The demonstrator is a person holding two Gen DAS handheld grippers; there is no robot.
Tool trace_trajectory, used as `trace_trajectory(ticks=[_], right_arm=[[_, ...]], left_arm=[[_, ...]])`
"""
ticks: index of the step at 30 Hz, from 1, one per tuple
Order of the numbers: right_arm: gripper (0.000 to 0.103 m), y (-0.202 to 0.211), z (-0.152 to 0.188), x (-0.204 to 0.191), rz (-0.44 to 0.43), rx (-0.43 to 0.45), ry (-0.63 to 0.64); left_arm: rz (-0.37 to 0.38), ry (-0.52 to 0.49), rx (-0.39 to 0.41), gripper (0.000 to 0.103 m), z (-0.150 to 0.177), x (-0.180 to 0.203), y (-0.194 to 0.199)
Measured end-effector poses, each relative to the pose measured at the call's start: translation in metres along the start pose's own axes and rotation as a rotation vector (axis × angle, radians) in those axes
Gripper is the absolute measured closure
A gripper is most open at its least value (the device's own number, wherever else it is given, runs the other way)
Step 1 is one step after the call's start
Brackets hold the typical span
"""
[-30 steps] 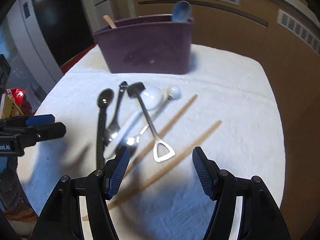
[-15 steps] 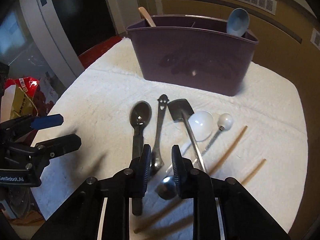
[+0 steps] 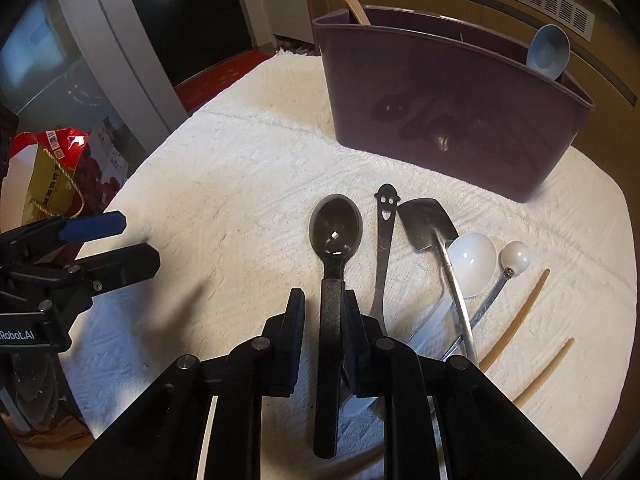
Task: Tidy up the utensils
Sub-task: 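Grasp the black plastic spoon by its handle with the right tool, then grasp the white plastic spoon with the left tool while the right tool holds the black spoon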
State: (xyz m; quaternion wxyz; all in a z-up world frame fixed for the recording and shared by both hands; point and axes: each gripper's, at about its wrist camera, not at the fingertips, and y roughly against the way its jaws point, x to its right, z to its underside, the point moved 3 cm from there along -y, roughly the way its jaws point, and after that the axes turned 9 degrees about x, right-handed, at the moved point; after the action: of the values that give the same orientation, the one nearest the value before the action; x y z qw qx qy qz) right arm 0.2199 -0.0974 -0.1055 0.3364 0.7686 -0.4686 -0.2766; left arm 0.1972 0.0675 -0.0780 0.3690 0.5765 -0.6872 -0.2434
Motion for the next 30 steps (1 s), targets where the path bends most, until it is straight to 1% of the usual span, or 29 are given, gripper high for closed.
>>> trace_trajectory(ticks=[2, 3, 8, 12, 14, 16, 18, 21, 23, 25, 27, 28, 29, 30], right_arm=[[0.084, 0.002, -0.006, 0.006, 0.034, 0.031, -0.011], [0.084, 0.001, -0.009, 0.008, 0.03, 0.032, -0.01], [0.084, -0.007, -0.013, -0.005, 0.015, 0.008, 0.044], [0.084, -0.019, -0.01, -0.007, 0.041, -0.011, 0.056], [0.089, -0.019, -0.01, -0.007, 0.052, -0.009, 0.069], [0.09, -0.015, -0.007, -0.01, 0.051, -0.01, 0.081], [0.091, -0.004, -0.006, -0.008, 0.034, 0.011, 0.068], [0.091, 0.026, -0.008, 0.005, 0.033, 0.074, 0.031], [0.091, 0.046, -0.009, 0.017, 0.047, 0.112, 0.003], [0.091, 0.067, -0.009, 0.037, 0.091, 0.152, -0.029], [0.09, 0.082, -0.003, 0.06, 0.161, 0.18, -0.061], [0.09, 0.087, 0.0, 0.069, 0.185, 0.189, -0.079], [0.09, 0.093, 0.006, 0.082, 0.201, 0.196, -0.11], [0.09, 0.096, 0.011, 0.091, 0.2, 0.197, -0.135]], left_arm=[[0.0, 0.001, -0.002, 0.026, 0.001, -0.001, -0.001], [-0.002, 0.006, -0.003, 0.026, 0.001, -0.003, -0.001], [-0.011, 0.03, -0.006, 0.026, 0.0, -0.011, -0.004], [-0.017, 0.032, -0.013, 0.026, 0.001, -0.012, -0.005], [-0.018, 0.027, -0.014, 0.026, 0.0, -0.01, -0.005], [-0.019, 0.021, -0.016, 0.026, 0.0, -0.007, -0.006], [-0.018, 0.01, -0.018, 0.026, 0.0, -0.003, -0.006], [-0.006, -0.019, -0.026, 0.026, 0.0, 0.01, -0.009], [0.013, -0.051, -0.034, 0.026, 0.0, 0.024, -0.011], [0.041, -0.086, -0.044, 0.026, 0.0, 0.042, -0.014], [0.073, -0.105, -0.061, 0.027, -0.001, 0.06, -0.018], [0.084, -0.105, -0.071, 0.032, -0.002, 0.068, -0.022], [0.092, -0.106, -0.083, 0.042, -0.002, 0.075, -0.026], [0.096, -0.113, -0.099, 0.048, -0.001, 0.084, -0.031]])
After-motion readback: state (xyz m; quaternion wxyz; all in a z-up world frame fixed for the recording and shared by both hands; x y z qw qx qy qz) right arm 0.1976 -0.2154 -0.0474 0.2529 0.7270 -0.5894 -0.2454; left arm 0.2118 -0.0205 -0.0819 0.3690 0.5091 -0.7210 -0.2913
